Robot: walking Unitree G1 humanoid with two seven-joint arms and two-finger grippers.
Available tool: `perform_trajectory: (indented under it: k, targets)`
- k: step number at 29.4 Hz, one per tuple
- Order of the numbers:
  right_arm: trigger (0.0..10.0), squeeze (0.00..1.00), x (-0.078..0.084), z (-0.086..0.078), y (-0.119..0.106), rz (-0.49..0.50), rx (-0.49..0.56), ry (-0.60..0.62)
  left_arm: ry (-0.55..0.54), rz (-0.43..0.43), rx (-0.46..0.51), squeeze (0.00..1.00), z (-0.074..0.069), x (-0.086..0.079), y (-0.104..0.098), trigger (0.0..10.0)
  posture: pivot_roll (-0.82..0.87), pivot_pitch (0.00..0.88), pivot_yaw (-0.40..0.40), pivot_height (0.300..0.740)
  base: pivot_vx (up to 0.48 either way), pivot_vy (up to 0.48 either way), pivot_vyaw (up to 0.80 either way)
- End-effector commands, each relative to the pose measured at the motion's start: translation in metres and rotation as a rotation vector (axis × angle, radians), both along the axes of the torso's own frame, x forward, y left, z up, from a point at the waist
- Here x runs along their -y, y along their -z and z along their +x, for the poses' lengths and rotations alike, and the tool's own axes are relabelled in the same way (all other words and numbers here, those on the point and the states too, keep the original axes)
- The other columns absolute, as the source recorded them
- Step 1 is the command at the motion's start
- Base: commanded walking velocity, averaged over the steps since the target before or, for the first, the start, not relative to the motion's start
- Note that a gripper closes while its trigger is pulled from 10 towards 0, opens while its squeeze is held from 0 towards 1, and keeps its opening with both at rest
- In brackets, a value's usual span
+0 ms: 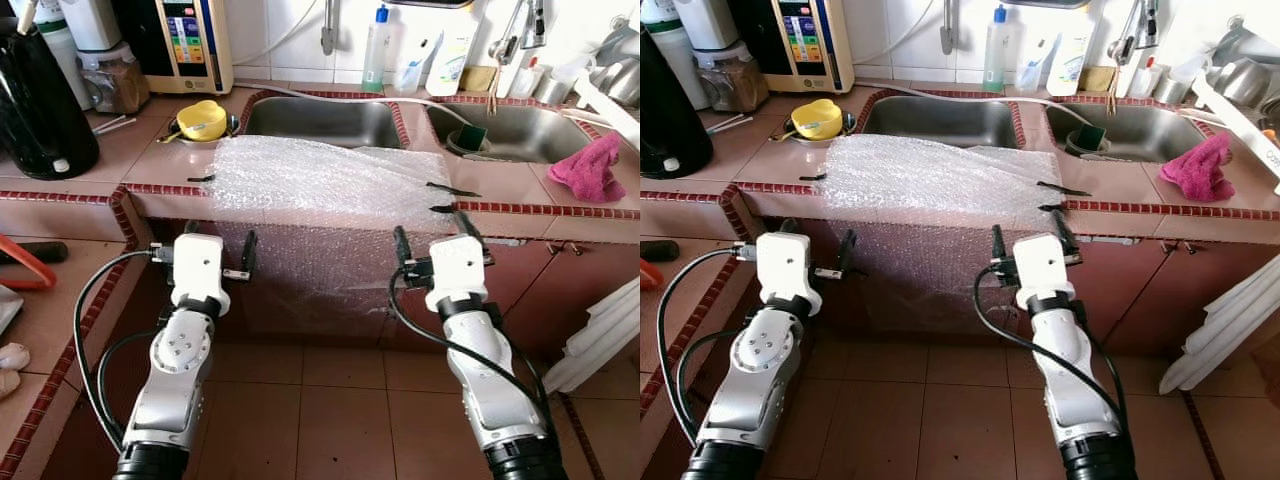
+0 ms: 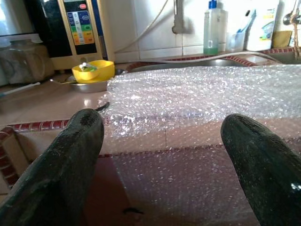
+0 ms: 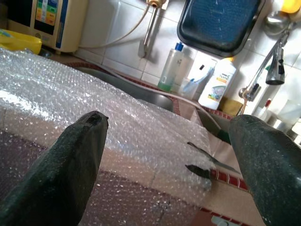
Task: Kitchen organization
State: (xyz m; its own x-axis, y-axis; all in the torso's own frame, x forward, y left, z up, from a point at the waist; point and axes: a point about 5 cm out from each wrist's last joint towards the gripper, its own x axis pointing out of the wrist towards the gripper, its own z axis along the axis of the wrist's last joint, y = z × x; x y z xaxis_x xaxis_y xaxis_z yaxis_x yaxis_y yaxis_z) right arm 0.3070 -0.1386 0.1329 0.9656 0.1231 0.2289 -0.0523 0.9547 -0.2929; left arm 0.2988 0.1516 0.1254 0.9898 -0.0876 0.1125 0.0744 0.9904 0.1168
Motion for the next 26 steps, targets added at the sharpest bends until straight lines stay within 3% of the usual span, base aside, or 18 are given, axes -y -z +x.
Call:
perform_trajectory:
  k: [1, 26]
  targets:
    - [10.0, 0.00, -0.0013, 0.0026, -0.0078, -0.004, 0.023, -0.007, 0.015, -0.001, 0.024, 0.00, 0.0034, 0.0028, -0.0072, 10.0, 0.12, 0.000, -0.024, 0.740, 0.360, 0.000, 0.00]
    - [10.0, 0.00, -0.0058, 0.0084, -0.0072, -0.002, 0.022, -0.020, 0.029, -0.013, 0.013, 0.00, 0.0073, 0.0060, -0.0058, 10.0, 0.12, 0.000, -0.030, 0.740, 0.437, 0.000, 0.00]
